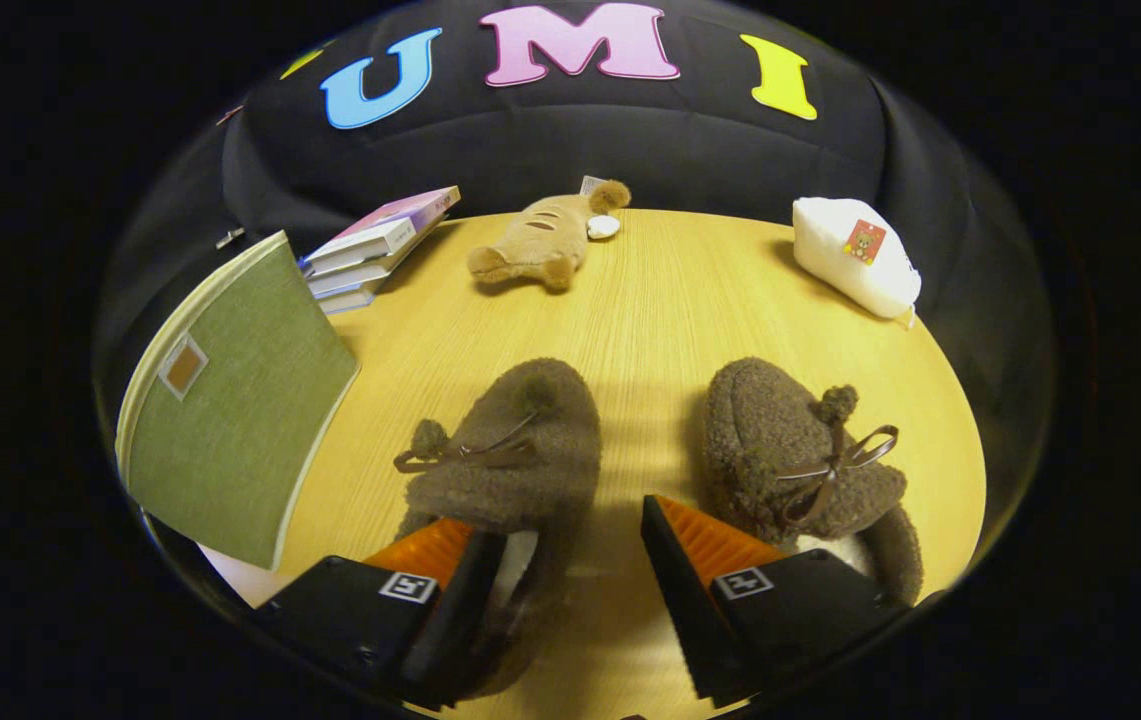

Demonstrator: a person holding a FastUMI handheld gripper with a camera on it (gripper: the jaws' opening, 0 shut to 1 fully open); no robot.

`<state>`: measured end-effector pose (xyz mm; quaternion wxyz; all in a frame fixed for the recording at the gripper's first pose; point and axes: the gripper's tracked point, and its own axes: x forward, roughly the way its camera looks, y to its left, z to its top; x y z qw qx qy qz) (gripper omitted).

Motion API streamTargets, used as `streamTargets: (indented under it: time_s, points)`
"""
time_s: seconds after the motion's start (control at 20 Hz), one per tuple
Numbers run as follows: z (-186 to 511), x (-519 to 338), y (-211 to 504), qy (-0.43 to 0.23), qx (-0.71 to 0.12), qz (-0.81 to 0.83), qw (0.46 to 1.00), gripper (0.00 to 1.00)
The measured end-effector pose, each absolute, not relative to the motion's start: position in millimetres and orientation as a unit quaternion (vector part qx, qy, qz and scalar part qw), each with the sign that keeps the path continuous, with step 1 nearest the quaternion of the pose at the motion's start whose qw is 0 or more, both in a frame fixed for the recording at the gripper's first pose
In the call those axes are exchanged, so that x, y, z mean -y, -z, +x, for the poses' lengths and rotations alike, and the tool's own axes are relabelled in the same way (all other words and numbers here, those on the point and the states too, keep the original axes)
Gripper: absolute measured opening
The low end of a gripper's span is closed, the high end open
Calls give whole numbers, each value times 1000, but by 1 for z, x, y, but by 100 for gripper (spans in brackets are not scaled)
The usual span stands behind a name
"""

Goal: Open the storage box then place both shoes into the box .Put the left shoe in first, then the right shoe, with the right side of both shoes facing outward in a uniform manner.

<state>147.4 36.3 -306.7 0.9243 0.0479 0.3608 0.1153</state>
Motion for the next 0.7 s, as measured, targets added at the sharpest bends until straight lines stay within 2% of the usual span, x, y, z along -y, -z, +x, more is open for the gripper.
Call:
streamTargets:
  time_s: [0.1,0.15,0.3,0.45,0.7]
  points:
    - [145,-43,310,-120,-371,57,919,67]
    - [145,-43,310,-117,-375,58,918,53]
    - [146,-42,313,-106,-396,72,909,33]
    - [148,-36,310,-98,-404,82,906,8]
    - [144,-25,287,-67,-408,102,905,6]
